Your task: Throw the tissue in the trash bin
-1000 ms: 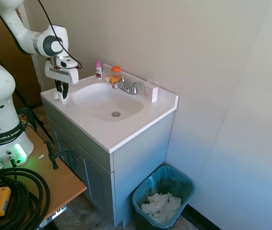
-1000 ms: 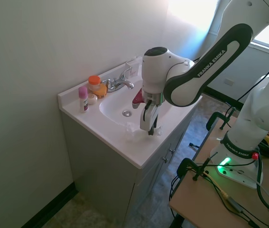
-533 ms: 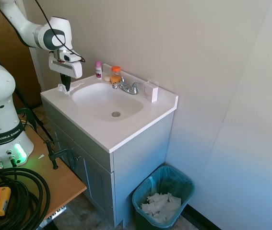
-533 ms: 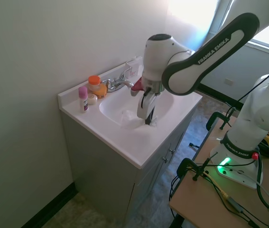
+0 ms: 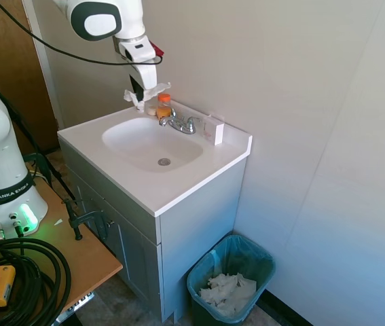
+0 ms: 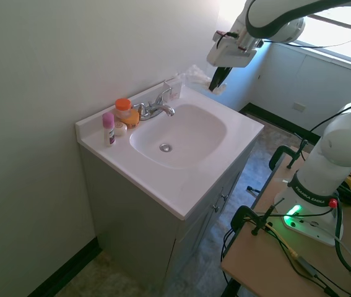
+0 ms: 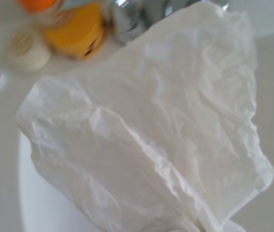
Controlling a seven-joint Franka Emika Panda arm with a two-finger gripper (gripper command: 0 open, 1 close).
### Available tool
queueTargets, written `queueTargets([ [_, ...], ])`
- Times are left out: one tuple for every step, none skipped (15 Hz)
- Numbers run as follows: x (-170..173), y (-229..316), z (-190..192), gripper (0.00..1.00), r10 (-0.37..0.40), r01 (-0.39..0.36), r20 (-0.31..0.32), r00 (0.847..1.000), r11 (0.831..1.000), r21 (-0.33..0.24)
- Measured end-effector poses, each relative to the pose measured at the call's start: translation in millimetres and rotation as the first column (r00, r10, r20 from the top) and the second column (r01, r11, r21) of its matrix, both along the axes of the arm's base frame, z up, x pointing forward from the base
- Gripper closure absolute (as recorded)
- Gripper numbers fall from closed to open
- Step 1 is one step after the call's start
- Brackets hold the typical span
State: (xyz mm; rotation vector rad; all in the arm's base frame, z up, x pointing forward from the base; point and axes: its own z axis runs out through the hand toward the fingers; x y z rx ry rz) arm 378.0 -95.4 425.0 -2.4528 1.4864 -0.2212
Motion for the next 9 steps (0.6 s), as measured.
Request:
queueTargets([
  [2, -33, 2, 1.00, -0.067, 0.066, 0.010, 0.998, 0.997, 0.030],
  [5, -63, -1, 1.00, -0.128, 0.127, 0.012, 0.992, 0.990, 0.063],
  [9, -94, -7, 1.00, -0.197, 0.196, 0.003, 0.980, 0.977, 0.087],
  [11, -127, -18, 1.00, -0.270, 0.270, -0.015, 0.963, 0.957, 0.109],
  [14, -158, -30, 1.00, -0.339, 0.340, -0.035, 0.940, 0.931, 0.129],
  [16, -189, -41, 1.00, -0.409, 0.412, -0.052, 0.911, 0.900, 0.144],
  [19, -217, -52, 1.00, -0.470, 0.475, -0.068, 0.880, 0.867, 0.153],
  [20, -243, -64, 1.00, -0.525, 0.532, -0.086, 0.847, 0.833, 0.151],
  [21, -267, -77, 1.00, -0.567, 0.577, -0.107, 0.817, 0.804, 0.144],
])
